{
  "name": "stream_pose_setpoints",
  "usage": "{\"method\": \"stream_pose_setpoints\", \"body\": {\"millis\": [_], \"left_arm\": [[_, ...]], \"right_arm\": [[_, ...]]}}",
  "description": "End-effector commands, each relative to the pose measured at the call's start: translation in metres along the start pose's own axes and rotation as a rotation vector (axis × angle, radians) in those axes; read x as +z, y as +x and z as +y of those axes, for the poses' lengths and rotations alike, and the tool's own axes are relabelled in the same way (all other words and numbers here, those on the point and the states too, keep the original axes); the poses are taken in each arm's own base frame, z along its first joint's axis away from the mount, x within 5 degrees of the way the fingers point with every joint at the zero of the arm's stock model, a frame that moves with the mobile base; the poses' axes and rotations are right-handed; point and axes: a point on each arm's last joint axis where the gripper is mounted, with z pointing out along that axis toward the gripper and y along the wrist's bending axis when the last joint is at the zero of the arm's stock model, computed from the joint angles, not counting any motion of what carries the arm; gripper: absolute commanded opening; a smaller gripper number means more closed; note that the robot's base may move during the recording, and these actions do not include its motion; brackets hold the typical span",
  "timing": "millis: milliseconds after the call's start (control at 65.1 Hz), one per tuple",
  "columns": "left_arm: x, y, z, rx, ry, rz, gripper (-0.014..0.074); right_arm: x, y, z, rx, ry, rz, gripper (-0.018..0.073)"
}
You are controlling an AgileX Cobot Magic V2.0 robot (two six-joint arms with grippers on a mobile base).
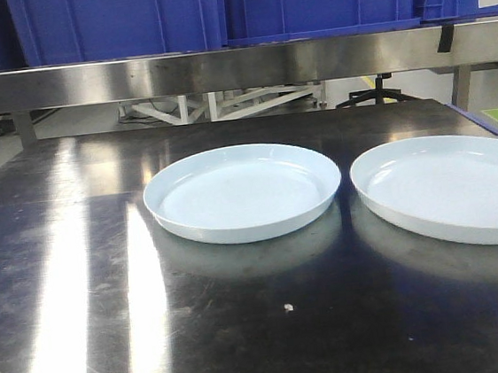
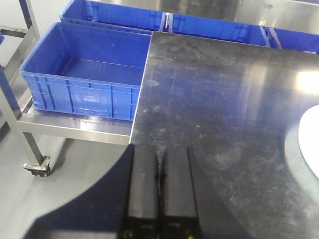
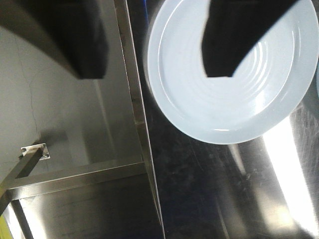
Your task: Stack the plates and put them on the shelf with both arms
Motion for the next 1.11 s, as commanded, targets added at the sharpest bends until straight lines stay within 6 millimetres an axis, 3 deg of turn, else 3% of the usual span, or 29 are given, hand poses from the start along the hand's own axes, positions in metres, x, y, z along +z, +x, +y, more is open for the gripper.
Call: {"method": "stream_pose_setpoints", "body": {"millis": [0, 77, 154, 492, 661, 738, 1091], "left_arm": [[-0.0043, -0.0171, -0.0029, -0.001, 0.022, -0.117, 0.0083], [-0.0043, -0.0171, -0.0029, -0.001, 0.022, -0.117, 0.0083], [-0.0039, -0.017, -0.0029, -0.001, 0.021, -0.115, 0.0083], [-0.0035, -0.0169, -0.0029, -0.001, 0.021, -0.113, 0.0083], [-0.0035, -0.0169, -0.0029, -0.001, 0.021, -0.113, 0.0083], [-0.0035, -0.0169, -0.0029, -0.001, 0.021, -0.113, 0.0083], [-0.0035, -0.0169, -0.0029, -0.001, 0.021, -0.113, 0.0083]], "right_arm": [[-0.0108, -0.0143, 0.004, -0.013, -0.024, -0.101, 0.0291], [-0.0107, -0.0128, 0.0036, -0.013, -0.02, -0.084, 0.002], [-0.0106, -0.0124, 0.0035, -0.013, -0.019, -0.08, 0.0106], [-0.0106, -0.012, 0.0034, -0.013, -0.018, -0.076, 0.0134], [-0.0106, -0.0121, 0.0034, -0.013, -0.018, -0.077, 0.037], [-0.0106, -0.0123, 0.0035, -0.013, -0.019, -0.079, 0.0433], [-0.0105, -0.0106, 0.0031, -0.013, -0.015, -0.06, 0.0433]]}}
